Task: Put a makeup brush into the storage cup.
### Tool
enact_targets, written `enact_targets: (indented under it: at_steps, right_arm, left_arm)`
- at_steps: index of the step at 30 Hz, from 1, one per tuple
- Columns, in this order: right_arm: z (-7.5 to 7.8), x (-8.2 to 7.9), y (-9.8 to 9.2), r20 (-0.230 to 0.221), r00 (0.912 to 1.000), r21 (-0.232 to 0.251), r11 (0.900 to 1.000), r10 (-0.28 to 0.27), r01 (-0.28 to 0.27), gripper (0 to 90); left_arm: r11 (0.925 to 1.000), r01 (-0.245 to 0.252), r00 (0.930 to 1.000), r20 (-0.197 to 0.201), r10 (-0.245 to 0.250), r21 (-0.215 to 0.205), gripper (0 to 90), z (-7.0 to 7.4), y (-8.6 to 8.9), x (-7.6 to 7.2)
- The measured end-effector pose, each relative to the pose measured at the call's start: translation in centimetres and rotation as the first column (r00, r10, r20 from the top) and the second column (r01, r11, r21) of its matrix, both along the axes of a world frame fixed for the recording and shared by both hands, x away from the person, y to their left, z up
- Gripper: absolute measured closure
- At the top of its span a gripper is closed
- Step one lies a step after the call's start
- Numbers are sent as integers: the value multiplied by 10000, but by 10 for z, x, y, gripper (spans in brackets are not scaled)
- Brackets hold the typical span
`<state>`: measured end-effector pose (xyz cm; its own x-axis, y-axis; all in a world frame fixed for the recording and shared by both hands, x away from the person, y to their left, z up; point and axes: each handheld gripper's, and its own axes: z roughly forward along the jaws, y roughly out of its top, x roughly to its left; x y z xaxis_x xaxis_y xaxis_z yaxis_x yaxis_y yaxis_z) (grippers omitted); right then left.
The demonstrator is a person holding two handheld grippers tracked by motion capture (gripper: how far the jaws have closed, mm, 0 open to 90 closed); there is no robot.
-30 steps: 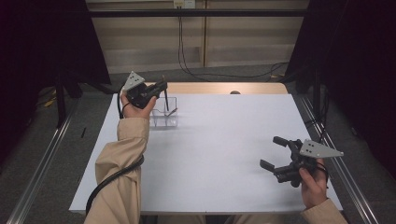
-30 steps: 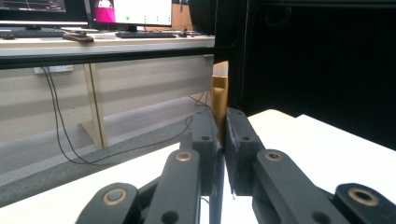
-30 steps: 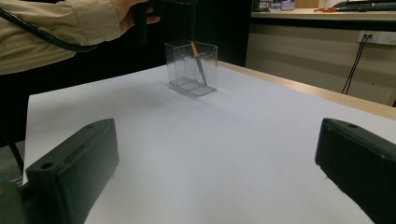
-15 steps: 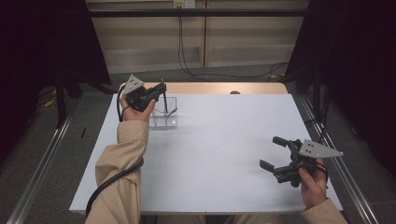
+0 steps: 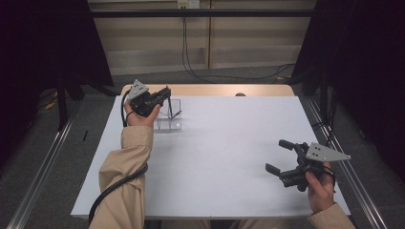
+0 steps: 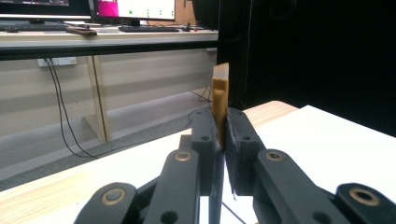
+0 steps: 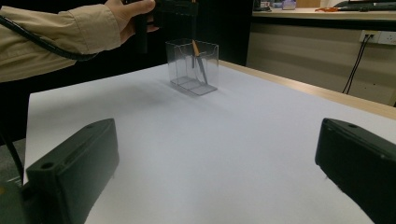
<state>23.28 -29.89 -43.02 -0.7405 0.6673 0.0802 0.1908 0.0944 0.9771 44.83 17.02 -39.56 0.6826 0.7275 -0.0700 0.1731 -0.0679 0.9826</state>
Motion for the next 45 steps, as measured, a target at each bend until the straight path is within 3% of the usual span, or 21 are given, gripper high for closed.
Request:
enact_targets:
  at_steps: [9, 10, 12, 14, 18, 22, 35, 38, 45]
  right_arm:
    - [0, 0, 0, 10, 10000, 18, 10000, -13, 13, 0]
    - [0, 0, 0, 10, 10000, 1, 10000, -7, 7, 0]
    - [0, -1, 0, 13, 10000, 13, 10000, -7, 7, 0]
    - [0, -1, 0, 12, 10000, 38, 10000, -5, 5, 0]
    - [0, -1, -1, 0, 10000, 48, 10000, -45, 45, 0]
    - [1, -1, 0, 1, 10000, 7, 10000, -11, 11, 0]
    - [0, -1, 0, 12, 10000, -10, 10000, -25, 25, 0]
    - [0, -1, 0, 9, 10000, -8, 10000, -27, 27, 0]
    - [0, -1, -1, 12, 10000, -27, 10000, -57, 57, 0]
  left_arm:
    - [9999, -73, 10000, -53, 73, 101, 825, -4, -1, -1]
    - [9998, -158, 9999, -45, 158, 116, 792, -4, 0, -1]
    - [9997, -62, 9999, -105, 59, -233, 687, -3, 2, -1]
    - [10000, -15, 9999, -123, 14, -74, 633, -2, 1, -1]
    - [9990, -89, 9995, -293, 77, -431, 444, 2, 2, -3]
    - [9983, -221, 9988, -459, 197, -533, 316, 4, 3, -4]
    - [9979, -104, 9992, -381, 80, -633, 144, 7, 9, -10]
    - [9979, 77, 9991, -405, -103, -636, 62, 7, 11, -12]
    - [9959, 454, 9979, -419, -488, -785, 7, 9, 17, -17]
